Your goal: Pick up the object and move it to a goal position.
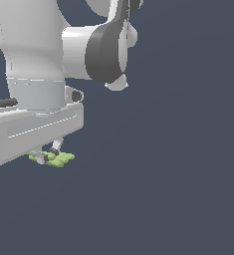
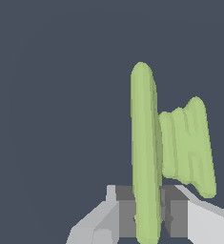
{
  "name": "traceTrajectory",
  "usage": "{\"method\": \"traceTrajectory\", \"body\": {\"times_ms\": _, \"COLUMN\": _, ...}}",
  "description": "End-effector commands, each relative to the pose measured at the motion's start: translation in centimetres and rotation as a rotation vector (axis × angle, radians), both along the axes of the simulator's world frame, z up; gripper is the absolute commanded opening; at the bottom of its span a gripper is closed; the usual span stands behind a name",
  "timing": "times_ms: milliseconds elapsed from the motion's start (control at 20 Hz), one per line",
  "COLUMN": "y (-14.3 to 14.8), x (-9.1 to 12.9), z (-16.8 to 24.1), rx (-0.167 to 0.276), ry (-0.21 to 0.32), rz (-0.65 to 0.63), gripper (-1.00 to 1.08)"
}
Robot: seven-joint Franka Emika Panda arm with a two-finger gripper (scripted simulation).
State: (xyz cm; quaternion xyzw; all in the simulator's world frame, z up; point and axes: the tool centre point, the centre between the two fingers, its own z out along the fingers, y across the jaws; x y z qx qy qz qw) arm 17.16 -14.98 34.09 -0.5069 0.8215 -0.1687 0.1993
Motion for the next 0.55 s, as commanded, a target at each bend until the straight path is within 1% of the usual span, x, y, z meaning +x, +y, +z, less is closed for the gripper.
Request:
{"method": "traceTrajectory", "body": {"times_ms": 0, "y": -0.7, "x": -0.5, "z": 1.2, "rx": 0.014, "ry": -0.038, "rz": -0.041, "gripper": -1.00}}
{"method": "traceTrajectory", "body": {"times_ms": 250, "y": -1.5, "x": -1.1, "z": 2.6, "rx": 0.029, "ry": -0.084, "rz": -0.090, "gripper": -1.00}}
{"method": "traceTrajectory", "body": {"times_ms": 500, "y": -1.8, "x": -1.4, "z": 3.1, "rx": 0.034, "ry": -0.099, "rz": -0.106, "gripper": -1.00}}
